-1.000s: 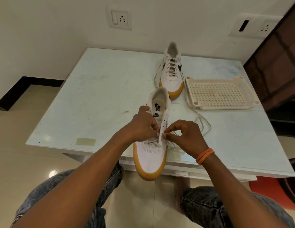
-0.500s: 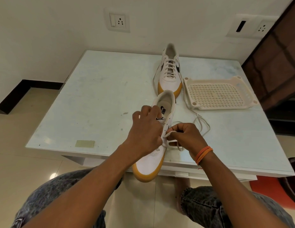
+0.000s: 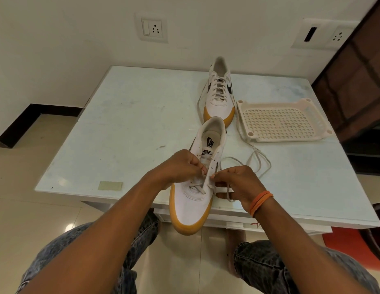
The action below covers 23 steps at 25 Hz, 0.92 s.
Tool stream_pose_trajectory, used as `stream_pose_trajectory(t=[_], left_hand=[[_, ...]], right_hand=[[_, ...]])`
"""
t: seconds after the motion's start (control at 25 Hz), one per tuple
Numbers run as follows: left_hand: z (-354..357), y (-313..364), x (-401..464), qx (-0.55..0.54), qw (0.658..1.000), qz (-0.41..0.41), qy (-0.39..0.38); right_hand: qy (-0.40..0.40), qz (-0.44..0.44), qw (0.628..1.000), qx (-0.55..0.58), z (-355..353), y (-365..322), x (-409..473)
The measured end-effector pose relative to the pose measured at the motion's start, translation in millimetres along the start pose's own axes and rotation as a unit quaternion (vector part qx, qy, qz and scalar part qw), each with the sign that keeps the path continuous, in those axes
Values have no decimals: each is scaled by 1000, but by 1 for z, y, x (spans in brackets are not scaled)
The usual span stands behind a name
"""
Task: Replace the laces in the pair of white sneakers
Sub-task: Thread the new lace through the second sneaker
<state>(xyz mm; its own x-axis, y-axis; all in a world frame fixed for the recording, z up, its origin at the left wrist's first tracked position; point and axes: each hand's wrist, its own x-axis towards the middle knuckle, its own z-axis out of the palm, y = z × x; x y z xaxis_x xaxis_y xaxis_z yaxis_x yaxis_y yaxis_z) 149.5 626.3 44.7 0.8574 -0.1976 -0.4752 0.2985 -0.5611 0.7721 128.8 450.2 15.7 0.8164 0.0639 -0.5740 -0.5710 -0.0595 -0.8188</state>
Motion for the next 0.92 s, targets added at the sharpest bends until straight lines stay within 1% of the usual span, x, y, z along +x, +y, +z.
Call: stream_pose_trajectory(t=[0.12,0.2,0.32,0.44,0.48,0.52,0.6,0.68,0.84,0.92], left_hand=[[-9,4,2,4,999,-23,-36],[-12,5,5,35,998,-14,-56],[-12,3,10,116,990,3,-76],[-10,6,13,236,967,6,-95],[-10,7,14,253,963,0,-96],[-10,7,14,248,964,-7,-98],[-10,7,14,196,975,-23,-103],[-10,6,16,159,981,-39,-101],[-6,7,19,154,983,-52,-84],[-3,10,19,177,979,-61,-77]], right_hand=[[10,49,998,24,2,-1,-1],[10,54,999,-4,2,-3,-2],[8,48,997,-66,5,-3,-4],[0,51,997,-66,7,0,-3],[-3,57,997,-55,6,0,-3],[-3,62,997,-43,5,0,-1],[-1,66,998,-23,5,1,1],[9,50,998,-21,7,3,3],[25,-23,999,-33,10,4,2],[25,-68,996,-60,10,4,0]])
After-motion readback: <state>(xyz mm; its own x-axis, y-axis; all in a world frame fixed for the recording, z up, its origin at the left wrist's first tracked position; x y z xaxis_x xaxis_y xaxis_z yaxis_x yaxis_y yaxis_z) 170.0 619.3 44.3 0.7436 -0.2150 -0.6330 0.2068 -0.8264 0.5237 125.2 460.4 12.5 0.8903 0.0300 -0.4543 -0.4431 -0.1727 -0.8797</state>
